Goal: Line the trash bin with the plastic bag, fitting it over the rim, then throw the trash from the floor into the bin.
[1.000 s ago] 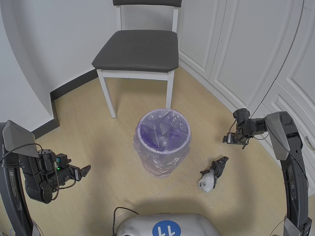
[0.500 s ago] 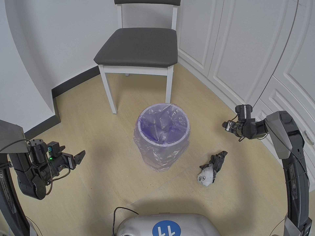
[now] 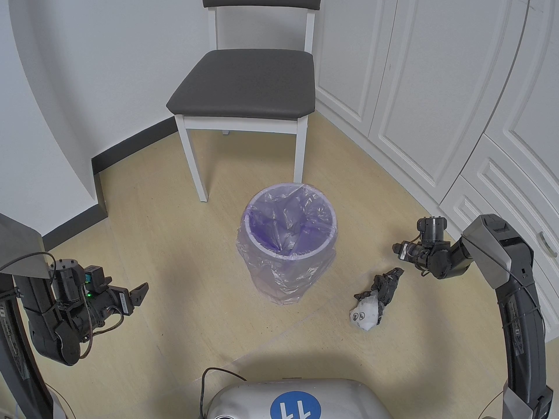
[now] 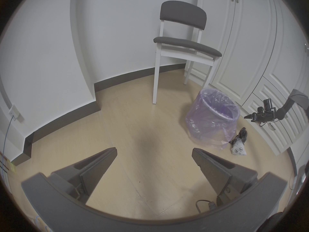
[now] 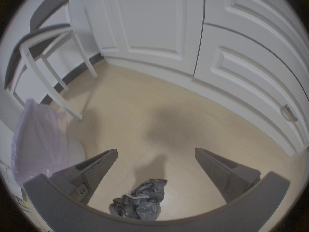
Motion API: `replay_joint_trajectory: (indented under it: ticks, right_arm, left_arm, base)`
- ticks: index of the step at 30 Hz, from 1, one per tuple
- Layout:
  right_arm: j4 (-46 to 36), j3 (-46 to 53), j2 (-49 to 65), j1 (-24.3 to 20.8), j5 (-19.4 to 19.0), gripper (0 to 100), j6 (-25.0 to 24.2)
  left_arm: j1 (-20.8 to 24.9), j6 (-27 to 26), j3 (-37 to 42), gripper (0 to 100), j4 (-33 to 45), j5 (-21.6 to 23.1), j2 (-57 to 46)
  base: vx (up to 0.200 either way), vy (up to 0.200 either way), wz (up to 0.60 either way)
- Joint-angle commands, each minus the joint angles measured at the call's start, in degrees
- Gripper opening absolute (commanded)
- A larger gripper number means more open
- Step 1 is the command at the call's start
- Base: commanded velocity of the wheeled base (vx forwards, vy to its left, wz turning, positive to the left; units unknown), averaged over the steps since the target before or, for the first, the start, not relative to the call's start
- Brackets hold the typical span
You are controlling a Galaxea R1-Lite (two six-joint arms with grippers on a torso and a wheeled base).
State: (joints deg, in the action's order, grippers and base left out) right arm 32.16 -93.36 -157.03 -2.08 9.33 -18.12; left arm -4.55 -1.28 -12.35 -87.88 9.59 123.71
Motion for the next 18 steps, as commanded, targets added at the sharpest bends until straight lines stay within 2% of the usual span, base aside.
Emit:
replay_joint_trajectory:
  ticks: [1,4,8,10,13,18]
  right_arm:
    - [-15.2,-10.8,-6.1,0.2,-3.6,100,1.9]
    - [-25.0,-16.6,-7.2,0.2,-5.4,100,1.8]
    - [-37.4,-21.2,-9.6,-0.8,-6.2,100,1.6]
    - [-38.7,-21.2,-9.4,-1.3,-6.6,100,1.9]
    - [-38.6,-21.2,-9.3,-2.5,-9.9,100,1.7]
    - [-37.7,-21.2,-9.4,-4.4,-11.9,100,1.6]
  left_arm:
    - [2.4,0.6,-3.7,100,-0.1,-4.5,6.5]
    - [2.6,0.5,-4.3,100,-0.2,-6.7,7.9]
    - [1.8,0.5,-4.6,100,-0.1,-6.7,8.4]
    - [1.5,0.5,-4.6,100,-0.1,-6.8,8.4]
    - [1.4,0.5,-4.6,100,-0.1,-6.8,8.7]
    - [1.4,0.5,-5.2,100,-0.2,-6.8,10.5]
  base:
    - [0.0,0.0,0.0]
    - [0.0,0.0,0.0]
    - [0.0,0.0,0.0]
    - [0.0,0.0,0.0]
    - [0.0,0.0,0.0]
    - [0.0,0.0,0.0]
